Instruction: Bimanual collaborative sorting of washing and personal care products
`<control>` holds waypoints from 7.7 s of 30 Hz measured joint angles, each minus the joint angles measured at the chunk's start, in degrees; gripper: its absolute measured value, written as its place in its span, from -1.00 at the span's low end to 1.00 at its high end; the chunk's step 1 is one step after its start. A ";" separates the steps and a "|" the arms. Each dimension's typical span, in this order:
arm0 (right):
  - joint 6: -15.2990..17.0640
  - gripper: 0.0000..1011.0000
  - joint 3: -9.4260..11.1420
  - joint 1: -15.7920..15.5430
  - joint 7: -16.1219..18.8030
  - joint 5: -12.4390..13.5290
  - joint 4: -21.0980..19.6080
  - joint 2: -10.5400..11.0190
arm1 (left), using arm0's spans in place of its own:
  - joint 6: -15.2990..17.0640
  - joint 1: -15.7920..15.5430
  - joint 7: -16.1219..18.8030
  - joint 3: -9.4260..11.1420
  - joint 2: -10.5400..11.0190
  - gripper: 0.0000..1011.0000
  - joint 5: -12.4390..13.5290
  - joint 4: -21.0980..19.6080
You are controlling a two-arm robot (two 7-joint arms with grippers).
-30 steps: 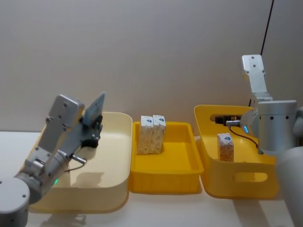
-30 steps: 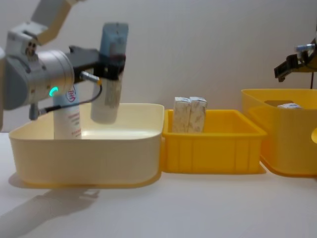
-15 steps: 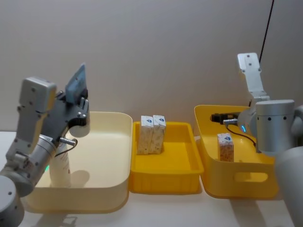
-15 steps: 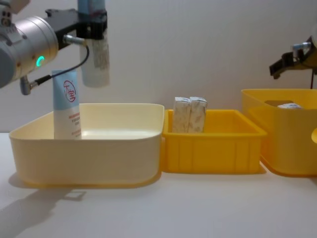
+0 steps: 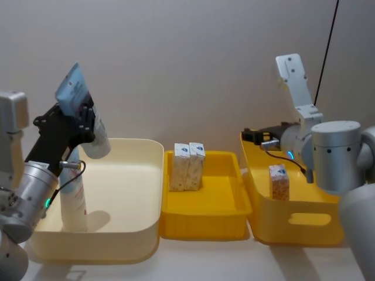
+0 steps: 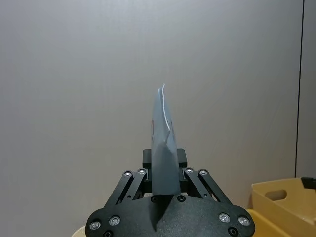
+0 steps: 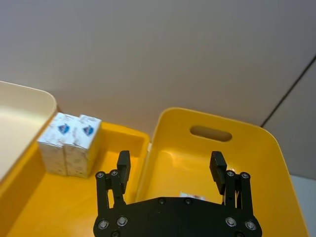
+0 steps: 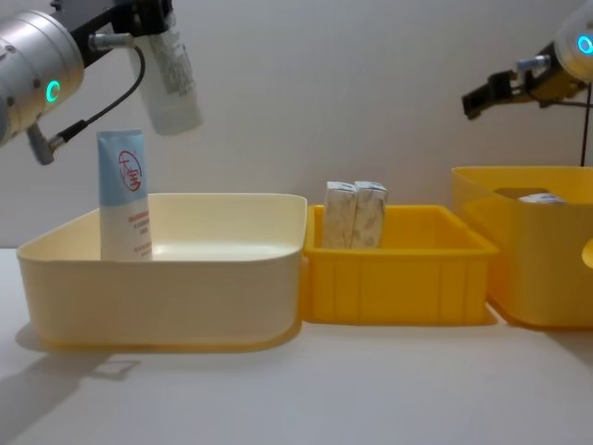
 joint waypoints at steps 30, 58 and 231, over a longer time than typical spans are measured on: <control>-11.67 0.98 -10.00 0.48 17.00 -1.83 -3.13 5.31 | 0.46 -0.82 -6.95 -3.10 -3.74 -0.48 -10.85 1.91; -19.92 0.98 -18.25 3.21 30.15 -2.62 -1.37 7.93 | 0.86 -0.82 -8.17 -2.07 -3.80 -0.48 -12.61 1.14; -21.56 0.29 -29.15 17.27 40.67 4.70 15.95 0.11 | 0.94 0.68 -7.79 -2.04 -4.35 -0.12 -11.58 1.94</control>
